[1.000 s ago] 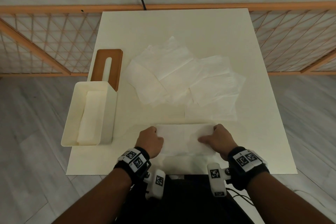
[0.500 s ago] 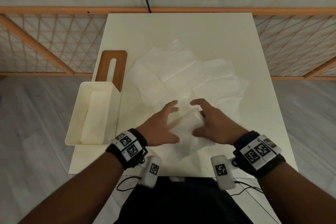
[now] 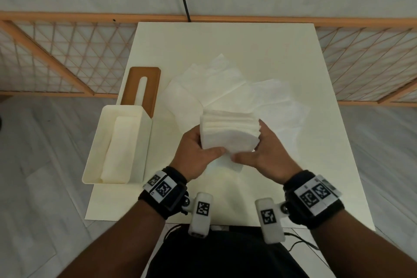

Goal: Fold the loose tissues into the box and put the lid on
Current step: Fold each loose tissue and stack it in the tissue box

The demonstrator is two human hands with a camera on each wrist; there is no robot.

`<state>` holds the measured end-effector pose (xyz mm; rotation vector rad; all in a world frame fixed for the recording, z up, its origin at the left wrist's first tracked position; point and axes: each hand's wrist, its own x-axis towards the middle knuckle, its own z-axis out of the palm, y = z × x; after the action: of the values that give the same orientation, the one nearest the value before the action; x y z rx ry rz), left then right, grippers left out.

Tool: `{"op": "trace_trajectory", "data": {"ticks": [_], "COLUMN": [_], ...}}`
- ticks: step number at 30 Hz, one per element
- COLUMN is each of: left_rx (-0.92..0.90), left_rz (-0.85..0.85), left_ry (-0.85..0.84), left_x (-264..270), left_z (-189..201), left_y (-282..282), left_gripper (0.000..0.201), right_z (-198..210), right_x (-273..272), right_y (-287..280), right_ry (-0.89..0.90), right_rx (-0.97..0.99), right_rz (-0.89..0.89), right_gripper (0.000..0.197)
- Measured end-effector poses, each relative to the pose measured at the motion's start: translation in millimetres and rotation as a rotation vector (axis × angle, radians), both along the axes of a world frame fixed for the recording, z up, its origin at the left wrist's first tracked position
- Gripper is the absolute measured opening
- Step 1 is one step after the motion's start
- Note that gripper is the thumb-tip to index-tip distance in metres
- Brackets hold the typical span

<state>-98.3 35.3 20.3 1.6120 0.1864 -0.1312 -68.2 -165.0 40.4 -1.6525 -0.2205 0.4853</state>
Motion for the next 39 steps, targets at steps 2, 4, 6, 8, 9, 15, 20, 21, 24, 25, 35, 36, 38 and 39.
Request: {"op": "trace_trajectory", "data": {"ticks": [2, 4, 6, 8, 9, 15, 20, 21, 24, 25, 35, 36, 38, 39], "left_rx": [0.009, 0.037, 0.07, 0.092, 0.097, 0.039, -0.027, -0.042, -0.139, -0.202, -0.806, -0.797, -0.706, -0.629], "left_rz": [0.019, 0.046, 0.059, 0.05, 0.049, 0.151, 0.169, 0.176, 0.243, 0.274, 0.152, 0.088, -0.017, -0.04], "left_ry": [-0.001, 0.008, 0.026, 0.044, 0.055, 0.073, 0.09, 0.099, 0.099, 0.114, -0.022, -0.043, -0.039, -0.021], "left_x": [0, 0, -2, -4, -6, -11, -9, -8, -7, -5, 2, 2, 2, 1], "left_z": [-6, -16, -27, -36, -39, -43, -40, -36, -23, -16, 36, 40, 47, 50], "left_y": [-5, -9, -10, -12, -13, -19, -21, -21, -16, -12, 37, 49, 69, 75], "left_gripper": [0.041, 0.043, 0.048, 0.053, 0.053, 0.054, 0.053, 0.052, 0.048, 0.046, 0.07, 0.082, 0.102, 0.107], "right_z": [-15, -28, -42, -54, -60, -69, -65, -64, -53, -48, 22, 27, 36, 39], "right_x": [-2, -2, -3, -6, -9, -14, -10, -9, -8, -7, 23, 26, 30, 31], "right_y": [8, 15, 19, 21, 21, 25, 27, 27, 20, 17, -10, -13, -19, -21], "right_ry": [-0.118, -0.214, -0.203, -0.173, -0.159, -0.126, -0.152, -0.141, 0.029, 0.078, 0.093, 0.078, 0.027, 0.008], "right_rx": [-0.06, -0.123, -0.156, -0.218, -0.243, -0.18, -0.188, -0.191, -0.171, -0.172, 0.158, 0.162, 0.14, 0.128], "right_rz": [-0.05, -0.061, -0.073, -0.057, -0.047, -0.074, -0.089, -0.073, -0.026, 0.009, -0.196, -0.197, -0.181, -0.174], "right_gripper": [0.055, 0.045, 0.043, 0.049, 0.052, 0.06, 0.056, 0.057, 0.059, 0.058, 0.035, 0.038, 0.043, 0.046]}}
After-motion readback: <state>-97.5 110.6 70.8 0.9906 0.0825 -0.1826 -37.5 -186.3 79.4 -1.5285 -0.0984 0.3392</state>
